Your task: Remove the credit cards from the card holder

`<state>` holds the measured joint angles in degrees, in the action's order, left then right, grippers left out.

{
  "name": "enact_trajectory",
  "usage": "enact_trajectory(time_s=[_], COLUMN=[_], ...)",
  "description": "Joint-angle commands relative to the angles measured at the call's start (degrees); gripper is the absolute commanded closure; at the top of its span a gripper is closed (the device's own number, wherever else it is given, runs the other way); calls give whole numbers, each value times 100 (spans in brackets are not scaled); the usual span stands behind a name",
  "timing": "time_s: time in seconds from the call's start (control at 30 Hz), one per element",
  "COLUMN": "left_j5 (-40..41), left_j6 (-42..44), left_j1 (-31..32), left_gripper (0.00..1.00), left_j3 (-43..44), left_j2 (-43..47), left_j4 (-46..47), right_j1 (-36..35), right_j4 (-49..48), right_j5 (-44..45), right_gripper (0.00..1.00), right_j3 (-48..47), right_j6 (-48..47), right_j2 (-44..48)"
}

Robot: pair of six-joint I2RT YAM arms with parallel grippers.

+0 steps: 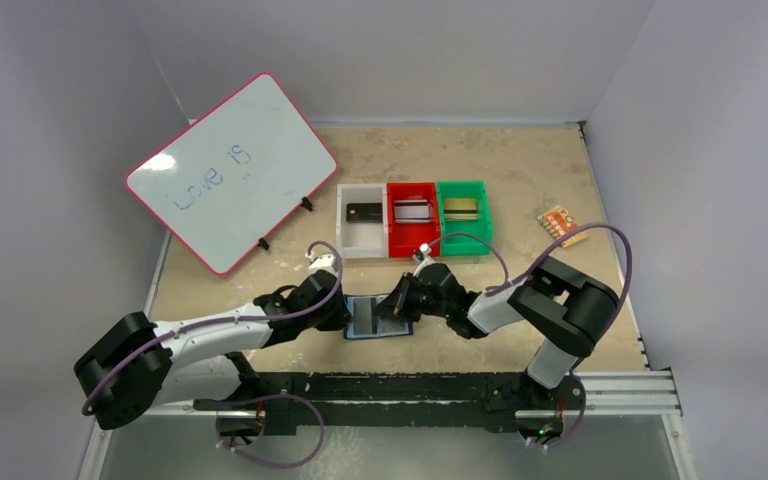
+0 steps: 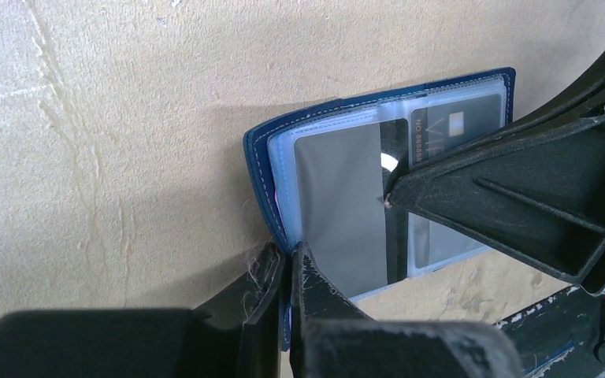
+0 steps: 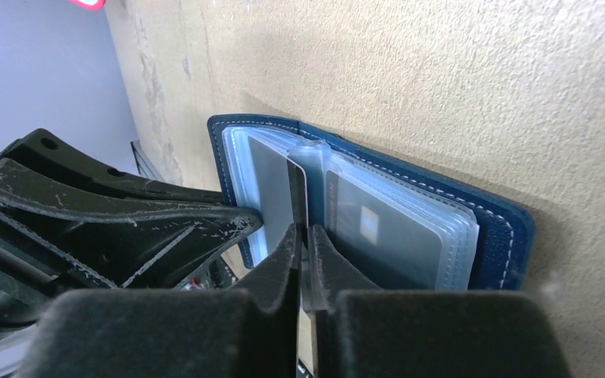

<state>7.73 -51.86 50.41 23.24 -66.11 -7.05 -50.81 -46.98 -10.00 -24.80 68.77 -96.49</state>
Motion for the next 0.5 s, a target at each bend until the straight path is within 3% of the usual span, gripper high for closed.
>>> enact_trajectory(time_s=[0.0, 0.47], left_j5=[255, 362], left_j6=[25, 4], left_j1=[56, 56], left_gripper=[100, 100], left_j3=[-8, 13], left_j2=[37, 199], left_j4=[-253, -293], right_j1=[-36, -25], right_j4=[-127, 1099], right_j5=[104, 512], right_gripper=[100, 100], right_j3=[100, 162], right_j6=[100, -268], right_j2=[294, 1326])
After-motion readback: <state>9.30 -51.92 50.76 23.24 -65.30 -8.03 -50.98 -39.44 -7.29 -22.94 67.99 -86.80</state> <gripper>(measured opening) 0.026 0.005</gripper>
